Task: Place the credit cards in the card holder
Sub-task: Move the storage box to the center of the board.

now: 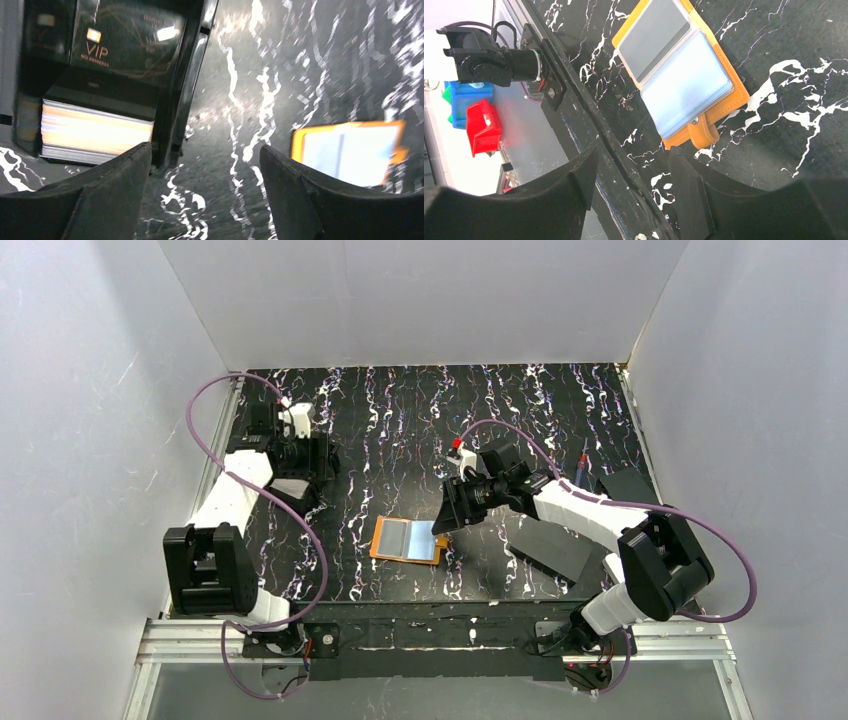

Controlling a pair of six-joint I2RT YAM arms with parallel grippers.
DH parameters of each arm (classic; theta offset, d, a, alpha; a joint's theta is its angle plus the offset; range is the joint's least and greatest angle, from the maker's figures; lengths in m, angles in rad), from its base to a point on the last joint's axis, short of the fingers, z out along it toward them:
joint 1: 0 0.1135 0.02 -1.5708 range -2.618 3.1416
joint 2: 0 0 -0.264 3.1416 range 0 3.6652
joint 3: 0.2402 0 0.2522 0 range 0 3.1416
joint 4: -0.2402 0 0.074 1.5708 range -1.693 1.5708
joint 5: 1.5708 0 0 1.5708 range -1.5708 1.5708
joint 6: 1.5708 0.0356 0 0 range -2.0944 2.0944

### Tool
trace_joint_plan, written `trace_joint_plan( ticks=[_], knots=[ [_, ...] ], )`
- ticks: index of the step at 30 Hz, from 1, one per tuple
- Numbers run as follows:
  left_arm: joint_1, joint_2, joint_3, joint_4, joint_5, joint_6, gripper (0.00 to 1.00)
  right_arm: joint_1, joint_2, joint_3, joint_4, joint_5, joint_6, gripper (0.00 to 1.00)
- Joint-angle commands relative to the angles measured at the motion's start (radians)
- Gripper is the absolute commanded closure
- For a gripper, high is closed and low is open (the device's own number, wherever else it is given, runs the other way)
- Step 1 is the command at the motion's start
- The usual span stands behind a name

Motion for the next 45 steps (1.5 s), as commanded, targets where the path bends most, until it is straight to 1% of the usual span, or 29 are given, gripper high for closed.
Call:
trace_joint_plan(
  ticks=[1, 3, 7, 12, 18, 21, 26, 34, 37, 39, 45],
  knots=[
    [-0.044, -0.001, 0.103, -0.024, 0.047, -0.233, 0.20, -0.002, -0.038, 0.001, 0.020, -0.001, 0.001, 0.37],
    [-0.055, 0.041, 0.137, -0.026, 0.006, -0.282, 0.15, -0.002, -0.039, 0.004, 0.020, 0.000, 0.005, 0.37],
    [-0.067, 0.146, 0.219, -0.055, -0.064, -0.343, 0.15, -0.002, -0.050, 0.006, 0.010, 0.007, 0.007, 0.37],
    [-0.114, 0.262, 0.305, -0.072, -0.084, -0.348, 0.16, -0.002, -0.061, 0.003, -0.001, 0.018, 0.004, 0.37],
    [-0.158, 0.327, 0.352, -0.075, -0.091, -0.331, 0.19, -0.002, -0.064, 0.003, -0.006, 0.020, 0.006, 0.37],
    [-0.175, 0.327, 0.347, -0.074, -0.080, -0.314, 0.19, -0.003, -0.063, 0.003, -0.009, 0.023, 0.005, 0.37],
    [-0.203, 0.308, 0.319, -0.074, -0.023, -0.269, 0.21, -0.002, -0.059, 0.003, -0.003, 0.020, 0.008, 0.37],
    [-0.232, 0.213, 0.220, -0.095, 0.023, -0.203, 0.21, -0.002, -0.056, 0.001, -0.003, 0.020, 0.008, 0.37],
    [-0.231, 0.163, 0.197, -0.130, -0.016, -0.193, 0.20, -0.002, -0.056, -0.002, -0.001, 0.020, 0.008, 0.37],
    [-0.232, 0.130, 0.198, -0.152, -0.074, -0.210, 0.17, -0.002, -0.055, -0.003, -0.001, 0.020, 0.009, 0.37],
    [-0.232, 0.065, 0.269, -0.251, -0.287, -0.357, 0.16, -0.003, -0.047, 0.000, 0.000, 0.017, 0.009, 0.37]
  ],
)
